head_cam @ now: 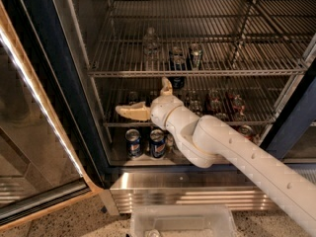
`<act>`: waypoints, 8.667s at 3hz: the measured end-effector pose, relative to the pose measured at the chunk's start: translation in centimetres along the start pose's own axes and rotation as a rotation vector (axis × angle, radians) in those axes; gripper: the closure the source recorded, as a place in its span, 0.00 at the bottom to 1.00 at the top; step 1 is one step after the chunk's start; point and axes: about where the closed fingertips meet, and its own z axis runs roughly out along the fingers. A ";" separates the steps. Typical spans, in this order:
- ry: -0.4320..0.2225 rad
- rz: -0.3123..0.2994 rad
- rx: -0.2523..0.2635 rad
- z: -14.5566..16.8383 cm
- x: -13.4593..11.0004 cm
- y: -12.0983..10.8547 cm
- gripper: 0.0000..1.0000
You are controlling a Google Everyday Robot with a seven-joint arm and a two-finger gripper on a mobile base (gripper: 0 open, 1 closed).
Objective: Pick water bottle from middle shelf of fridge
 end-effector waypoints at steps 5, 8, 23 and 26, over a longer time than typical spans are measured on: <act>0.001 -0.050 0.034 3.8 0.2 -2.9 0.00; 0.006 -0.070 0.092 7.1 0.5 -4.9 0.07; -0.007 -0.093 0.468 16.1 3.9 -18.3 0.26; 0.008 -0.087 0.493 18.5 4.5 -20.9 0.46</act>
Offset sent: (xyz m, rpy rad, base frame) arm 0.0106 0.0006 0.0016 0.0171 -0.0447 -0.0165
